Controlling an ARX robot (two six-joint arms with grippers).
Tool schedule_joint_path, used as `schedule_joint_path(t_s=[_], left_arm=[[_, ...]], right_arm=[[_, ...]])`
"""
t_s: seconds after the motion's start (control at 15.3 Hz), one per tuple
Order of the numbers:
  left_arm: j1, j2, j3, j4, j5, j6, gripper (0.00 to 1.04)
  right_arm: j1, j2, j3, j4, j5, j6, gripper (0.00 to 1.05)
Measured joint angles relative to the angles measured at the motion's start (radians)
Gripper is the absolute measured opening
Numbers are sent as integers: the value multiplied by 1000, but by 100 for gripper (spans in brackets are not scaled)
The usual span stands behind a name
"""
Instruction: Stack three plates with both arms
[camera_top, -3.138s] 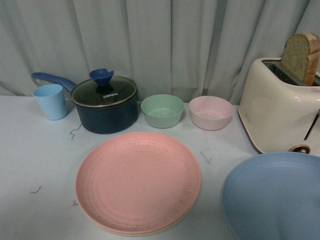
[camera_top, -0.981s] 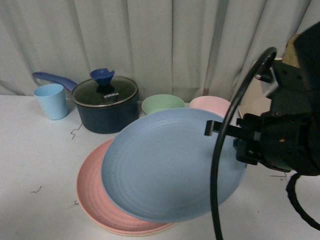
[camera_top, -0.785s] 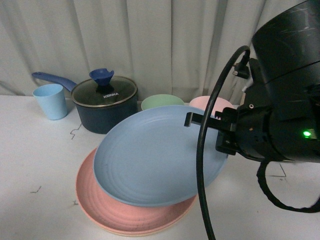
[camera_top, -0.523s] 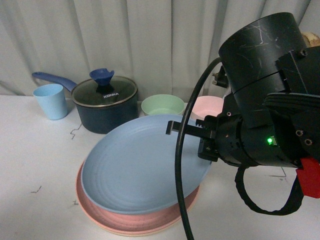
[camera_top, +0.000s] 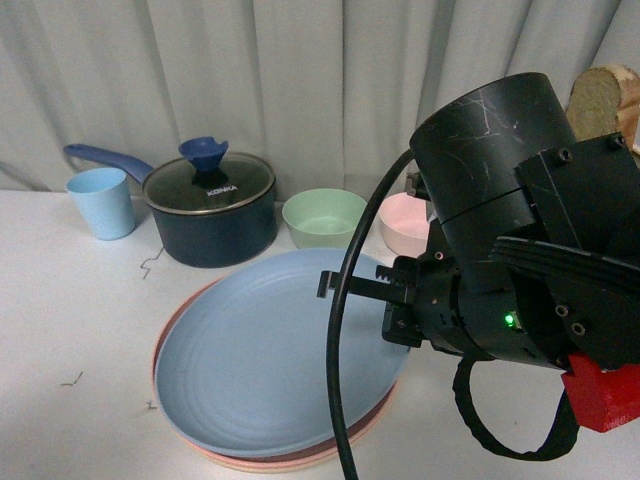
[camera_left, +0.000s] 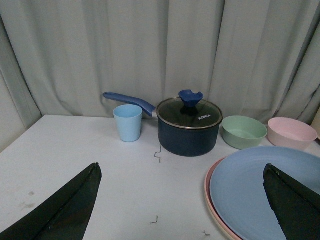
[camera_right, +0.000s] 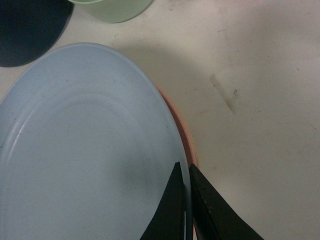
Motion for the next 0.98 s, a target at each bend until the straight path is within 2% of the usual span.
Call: schedule_joint_path(t_s=[0.39,0.85,0.98], left_arm=[[0,0,0,0,0,0,98],[0,0,0,0,0,0,98],[0,0,0,0,0,0,98]], right_arm=[[5,29,0,4,-18,23,4],[-32,-83,-53,1,-90,25,81],[-37,-101,-58,2,-99,25,86]])
